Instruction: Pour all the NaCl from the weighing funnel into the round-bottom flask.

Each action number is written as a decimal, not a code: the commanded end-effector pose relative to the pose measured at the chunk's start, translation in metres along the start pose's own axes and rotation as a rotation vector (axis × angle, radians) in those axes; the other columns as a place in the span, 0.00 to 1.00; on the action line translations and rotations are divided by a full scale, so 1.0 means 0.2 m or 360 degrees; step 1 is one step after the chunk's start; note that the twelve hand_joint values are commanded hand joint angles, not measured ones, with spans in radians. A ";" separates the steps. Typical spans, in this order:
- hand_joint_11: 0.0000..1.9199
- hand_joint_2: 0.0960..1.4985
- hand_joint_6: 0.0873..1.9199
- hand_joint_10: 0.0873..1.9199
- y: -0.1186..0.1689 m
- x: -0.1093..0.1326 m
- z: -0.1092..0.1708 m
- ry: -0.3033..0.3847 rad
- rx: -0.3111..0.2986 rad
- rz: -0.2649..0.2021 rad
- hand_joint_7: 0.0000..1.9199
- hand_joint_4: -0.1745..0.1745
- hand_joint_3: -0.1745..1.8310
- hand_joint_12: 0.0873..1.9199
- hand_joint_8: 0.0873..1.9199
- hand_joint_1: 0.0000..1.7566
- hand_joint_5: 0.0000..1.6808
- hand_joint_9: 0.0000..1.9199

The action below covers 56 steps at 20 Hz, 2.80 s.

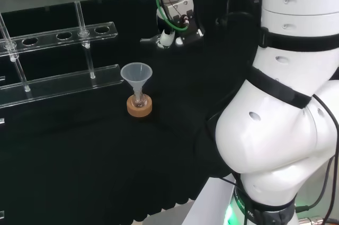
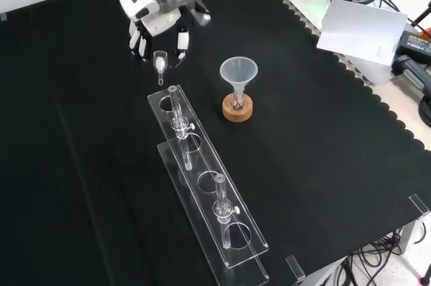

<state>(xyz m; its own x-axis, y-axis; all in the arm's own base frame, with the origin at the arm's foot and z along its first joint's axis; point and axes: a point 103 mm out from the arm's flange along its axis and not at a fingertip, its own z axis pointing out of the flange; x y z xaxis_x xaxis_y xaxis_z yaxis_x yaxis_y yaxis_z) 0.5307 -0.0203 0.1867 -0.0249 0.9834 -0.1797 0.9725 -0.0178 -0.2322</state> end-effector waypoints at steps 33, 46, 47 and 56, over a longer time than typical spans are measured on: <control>0.51 0.41 0.21 0.07 -0.91 0.24 -0.33 -0.0069 -0.0045 0.0071 0.40 1.00 0.38 0.46 0.29 0.65 0.81 0.61; 0.51 0.40 0.20 0.06 -0.99 0.29 -0.27 -0.0167 0.0007 0.0057 0.41 1.00 0.38 0.46 0.29 0.65 0.82 0.61; 0.51 0.40 0.20 0.06 -0.99 0.30 -0.27 -0.0186 0.0011 0.0056 0.41 1.00 0.38 0.46 0.29 0.65 0.82 0.61; 0.51 0.40 0.20 0.06 -0.94 0.32 -0.25 -0.0300 0.0048 0.0035 0.41 1.00 0.38 0.46 0.29 0.65 0.82 0.62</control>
<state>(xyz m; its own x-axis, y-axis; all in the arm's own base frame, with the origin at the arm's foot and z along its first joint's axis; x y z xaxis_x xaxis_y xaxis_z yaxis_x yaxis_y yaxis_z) 0.3536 0.0545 0.2686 -0.0382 0.9429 -0.3309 0.9686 -0.0465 -0.2443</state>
